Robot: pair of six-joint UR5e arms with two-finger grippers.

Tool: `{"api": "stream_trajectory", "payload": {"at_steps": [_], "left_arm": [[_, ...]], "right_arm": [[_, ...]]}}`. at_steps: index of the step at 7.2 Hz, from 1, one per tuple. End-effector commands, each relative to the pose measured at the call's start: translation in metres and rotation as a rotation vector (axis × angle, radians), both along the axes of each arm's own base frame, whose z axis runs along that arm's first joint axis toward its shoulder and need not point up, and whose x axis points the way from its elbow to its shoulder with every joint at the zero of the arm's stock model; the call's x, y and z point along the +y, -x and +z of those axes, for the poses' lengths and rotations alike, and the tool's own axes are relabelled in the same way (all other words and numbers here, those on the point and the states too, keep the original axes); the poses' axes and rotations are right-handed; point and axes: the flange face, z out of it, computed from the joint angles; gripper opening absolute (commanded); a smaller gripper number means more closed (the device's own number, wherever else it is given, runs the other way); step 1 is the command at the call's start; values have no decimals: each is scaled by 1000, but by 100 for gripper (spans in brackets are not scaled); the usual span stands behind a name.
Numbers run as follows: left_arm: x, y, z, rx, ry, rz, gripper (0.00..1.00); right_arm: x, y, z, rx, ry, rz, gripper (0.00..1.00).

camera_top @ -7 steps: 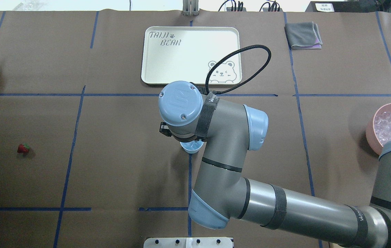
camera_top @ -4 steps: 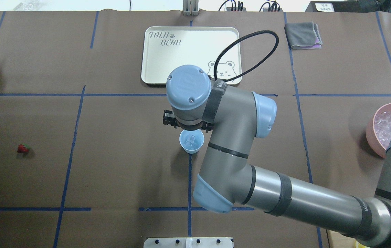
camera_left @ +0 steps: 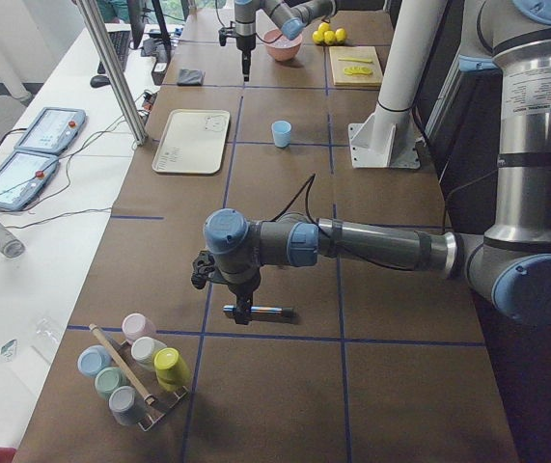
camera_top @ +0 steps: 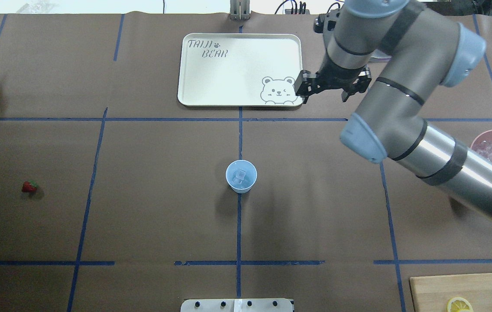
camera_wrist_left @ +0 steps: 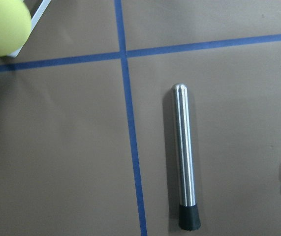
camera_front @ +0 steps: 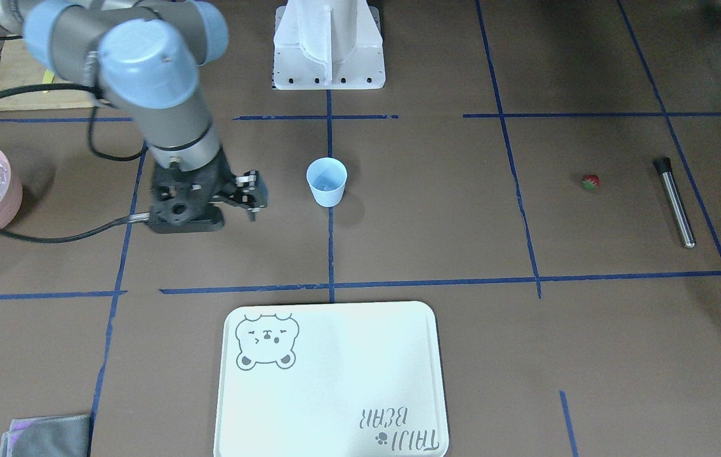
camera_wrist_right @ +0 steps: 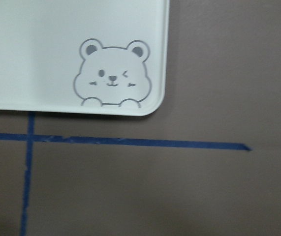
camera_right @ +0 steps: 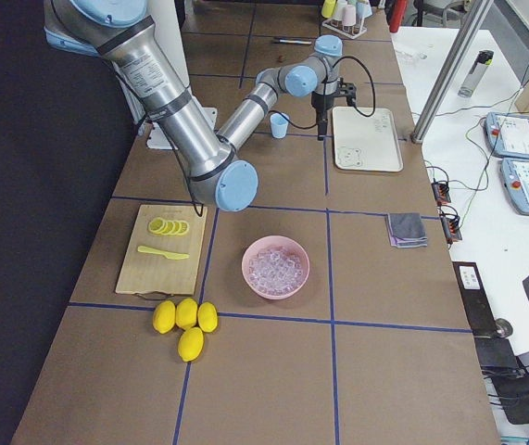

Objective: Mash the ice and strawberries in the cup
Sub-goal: 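Drop the ice cube into the cup and withdraw the right gripper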

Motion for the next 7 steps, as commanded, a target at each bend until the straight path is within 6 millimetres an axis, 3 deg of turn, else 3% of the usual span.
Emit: {"api": "stream_trajectory", "payload": {"at_steps": [1,2,3,4,5,7], "left_arm": [[-19,-5,-23,16,-60,10,100],[-28,-6,-35,19,-130,7,100],[-32,-6,-41,26,-190,6,100],[-48,-13,-55,32,-229,17,100],[-49,-20,-59,34,-245,32,100],[-50,-31,-73,42,-305,52,100]], "right_arm": [[-17,-142,99,-2,-81,-110,99],[-20,-208,150,23,-136,-163,99],[-5,-255,201,18,-154,-214,99],[22,-304,256,10,-166,-260,99],[45,-340,289,-25,-149,-248,99],[89,-383,341,-20,-40,-162,99]]}}
